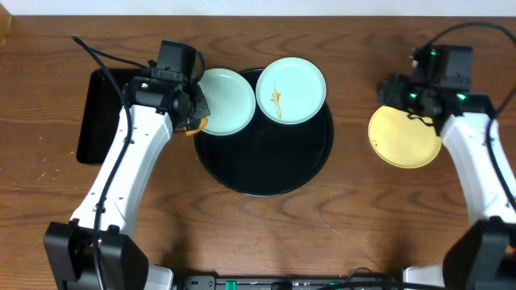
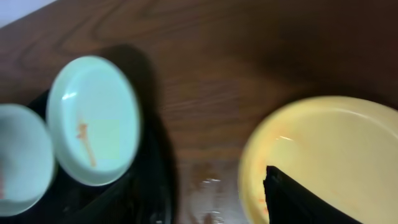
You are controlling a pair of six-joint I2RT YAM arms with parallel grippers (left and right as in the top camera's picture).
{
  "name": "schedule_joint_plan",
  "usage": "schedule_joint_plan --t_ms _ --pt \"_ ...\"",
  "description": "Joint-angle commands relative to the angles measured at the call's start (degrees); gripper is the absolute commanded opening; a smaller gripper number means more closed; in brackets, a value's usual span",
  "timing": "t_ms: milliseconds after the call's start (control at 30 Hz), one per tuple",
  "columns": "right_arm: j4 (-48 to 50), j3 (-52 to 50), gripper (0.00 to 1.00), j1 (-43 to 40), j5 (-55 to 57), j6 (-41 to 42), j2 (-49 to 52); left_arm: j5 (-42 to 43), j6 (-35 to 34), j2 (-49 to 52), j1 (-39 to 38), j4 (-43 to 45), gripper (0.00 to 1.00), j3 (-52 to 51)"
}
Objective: Clean dirty plates on tray and stack at the side
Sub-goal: 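Move the right gripper to the rim of a pale green plate, then grip the pale green plate rim and drag it to tray center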
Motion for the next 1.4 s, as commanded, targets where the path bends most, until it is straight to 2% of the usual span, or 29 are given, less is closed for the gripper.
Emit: schedule_joint_plan --t_ms 0,300,467,600,833,1167,1367 --pt "-0.11 4.28 0.61 3.72 -3.23 -0.02 4.35 -0.26 1.16 0.07 0.24 0.02 0.08 0.09" --pt "-4.09 20.02 0.58 15.67 -3.26 3.48 17.11 -0.33 4.31 0.07 0.26 0.04 0.08 0.09" --pt "-3.13 25.31 0.53 23.04 -3.17 7.74 23.28 -4.24 5.31 0.07 1.29 0.04 0.07 0.09" --pt "1.03 25.97 0.42 27.96 -2.80 13.77 27.39 -5.27 5.25 0.04 4.35 0.02 0.08 0.09" --pt "4.42 25.97 0.39 33.33 -0.55 20.65 33.38 -5.20 5.27 0.04 9.03 0.02 0.07 0.09" --pt "4.11 25.97 0.35 36.57 6.03 22.93 36.79 -5.22 5.29 0.07 9.09 -0.02 0.07 0.09" --pt "4.13 25.97 0.29 36.83 6.01 23.32 38.58 -5.22 5.27 0.07 9.09 -0.22 0.08 0.09"
